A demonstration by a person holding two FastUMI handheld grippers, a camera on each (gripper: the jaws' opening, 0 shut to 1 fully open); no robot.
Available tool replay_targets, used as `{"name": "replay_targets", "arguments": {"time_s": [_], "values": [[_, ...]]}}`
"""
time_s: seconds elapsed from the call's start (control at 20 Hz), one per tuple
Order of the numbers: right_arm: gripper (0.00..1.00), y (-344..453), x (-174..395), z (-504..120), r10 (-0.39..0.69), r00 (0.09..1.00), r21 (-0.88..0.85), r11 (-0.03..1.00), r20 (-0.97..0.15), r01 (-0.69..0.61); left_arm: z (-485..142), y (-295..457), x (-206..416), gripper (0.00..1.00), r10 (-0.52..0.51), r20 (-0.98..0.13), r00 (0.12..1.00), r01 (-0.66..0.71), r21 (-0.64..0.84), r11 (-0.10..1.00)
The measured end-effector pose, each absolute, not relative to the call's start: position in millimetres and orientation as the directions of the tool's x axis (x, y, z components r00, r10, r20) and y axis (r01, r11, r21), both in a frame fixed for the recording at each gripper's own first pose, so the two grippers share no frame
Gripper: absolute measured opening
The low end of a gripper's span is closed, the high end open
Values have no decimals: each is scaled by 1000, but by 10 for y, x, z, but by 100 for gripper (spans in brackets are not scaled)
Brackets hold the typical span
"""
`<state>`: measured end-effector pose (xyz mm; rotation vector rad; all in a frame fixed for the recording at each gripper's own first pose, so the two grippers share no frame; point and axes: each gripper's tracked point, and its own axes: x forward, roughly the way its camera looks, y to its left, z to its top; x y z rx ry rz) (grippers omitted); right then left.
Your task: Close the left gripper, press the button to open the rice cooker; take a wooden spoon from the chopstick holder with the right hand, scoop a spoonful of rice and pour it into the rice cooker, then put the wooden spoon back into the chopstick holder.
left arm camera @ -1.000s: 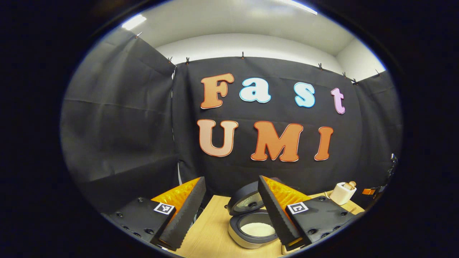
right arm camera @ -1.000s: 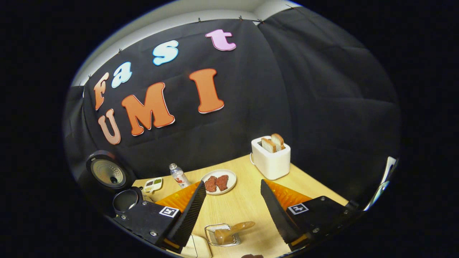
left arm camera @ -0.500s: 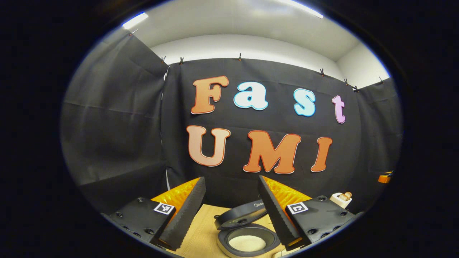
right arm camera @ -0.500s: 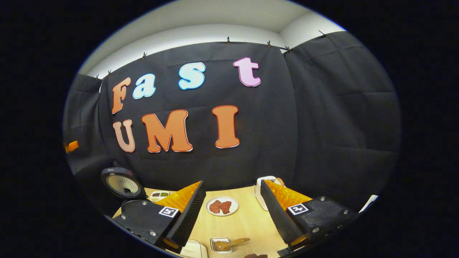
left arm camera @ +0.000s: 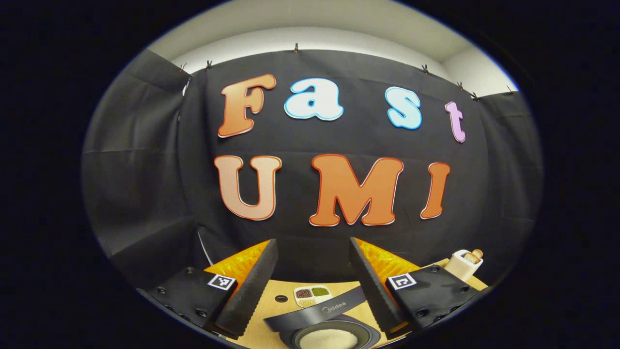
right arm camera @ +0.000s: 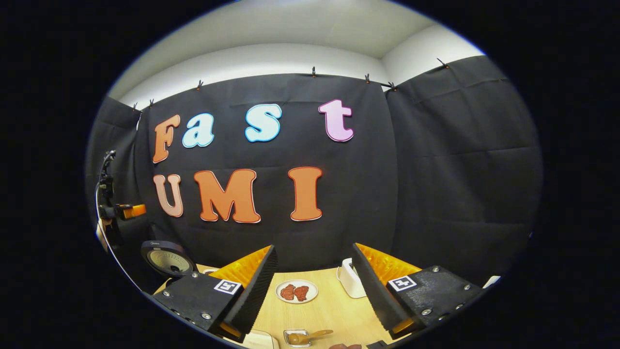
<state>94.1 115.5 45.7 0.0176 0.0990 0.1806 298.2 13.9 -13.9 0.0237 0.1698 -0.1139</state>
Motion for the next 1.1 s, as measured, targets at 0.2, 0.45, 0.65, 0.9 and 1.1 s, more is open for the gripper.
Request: {"name": "replay_targets", "arguments": {"time_s": [0.2,0.45,0.65,0.9,1.1], "values": [[95,1107,938,412,158,980,43,987,-125,-154,-657,113,3294,96,-97,-262,960,104,13,994],[100,1110,860,415,165,979,67,985,-120,-157,-995,170,3339,99,-87,-332,939,98,16,995],[95,1109,844,432,174,979,47,984,-109,-169,-1189,200,3200,99,-79,-373,924,98,33,995],[100,1069,813,424,190,976,42,982,-107,-187,-1285,106,2948,97,-84,-384,920,91,2,996],[95,1022,724,405,229,967,28,973,-110,-227,-1326,12,2654,97,-85,-389,917,93,1,996]]}}
